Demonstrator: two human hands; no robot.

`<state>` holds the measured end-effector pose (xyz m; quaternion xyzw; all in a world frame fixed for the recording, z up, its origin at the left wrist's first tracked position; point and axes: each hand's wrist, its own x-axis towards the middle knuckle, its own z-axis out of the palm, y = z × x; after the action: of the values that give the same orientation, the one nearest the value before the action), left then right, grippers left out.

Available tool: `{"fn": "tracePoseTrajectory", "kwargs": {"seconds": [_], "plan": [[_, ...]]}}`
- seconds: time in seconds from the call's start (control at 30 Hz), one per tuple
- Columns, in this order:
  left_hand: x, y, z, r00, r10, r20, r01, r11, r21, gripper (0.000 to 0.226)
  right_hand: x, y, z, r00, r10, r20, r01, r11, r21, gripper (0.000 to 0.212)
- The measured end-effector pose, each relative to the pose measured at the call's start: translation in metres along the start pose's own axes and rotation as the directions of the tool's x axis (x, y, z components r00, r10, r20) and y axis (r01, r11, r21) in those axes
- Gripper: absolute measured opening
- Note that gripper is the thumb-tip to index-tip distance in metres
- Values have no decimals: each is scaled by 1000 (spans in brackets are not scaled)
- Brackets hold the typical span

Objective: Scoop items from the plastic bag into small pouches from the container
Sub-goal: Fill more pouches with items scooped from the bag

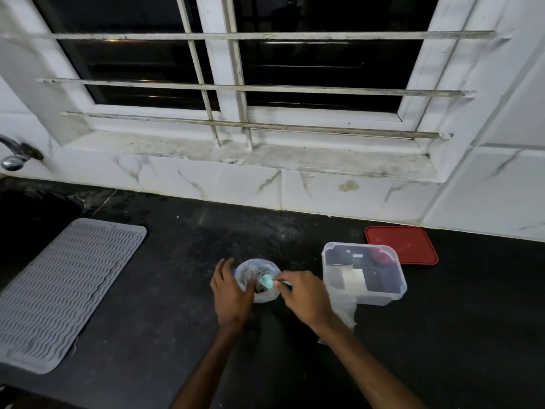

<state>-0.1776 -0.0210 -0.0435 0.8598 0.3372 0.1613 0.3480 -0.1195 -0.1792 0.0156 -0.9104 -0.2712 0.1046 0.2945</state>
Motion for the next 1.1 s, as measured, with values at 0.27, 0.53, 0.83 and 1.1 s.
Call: {"fn": "tracePoseTrajectory", "kwargs": {"seconds": [0.27,0.53,0.83,1.1], "plan": [[51,-20,9,913,-134,386,62,979,194,38,96,-20,59,782,378,495,-133,878,-459,38],[58,-30,12,880,-130,456,79,988,129,30,78,2,68,967,108,231,38,835,-549,23],[59,-29,16,871,-193,451,236,971,-39,34,78,4,73,986,126,107,-76,921,-382,21],[67,-25,26,865,-307,397,402,897,-183,30,69,4,78,985,163,52,-141,944,-299,19]]}}
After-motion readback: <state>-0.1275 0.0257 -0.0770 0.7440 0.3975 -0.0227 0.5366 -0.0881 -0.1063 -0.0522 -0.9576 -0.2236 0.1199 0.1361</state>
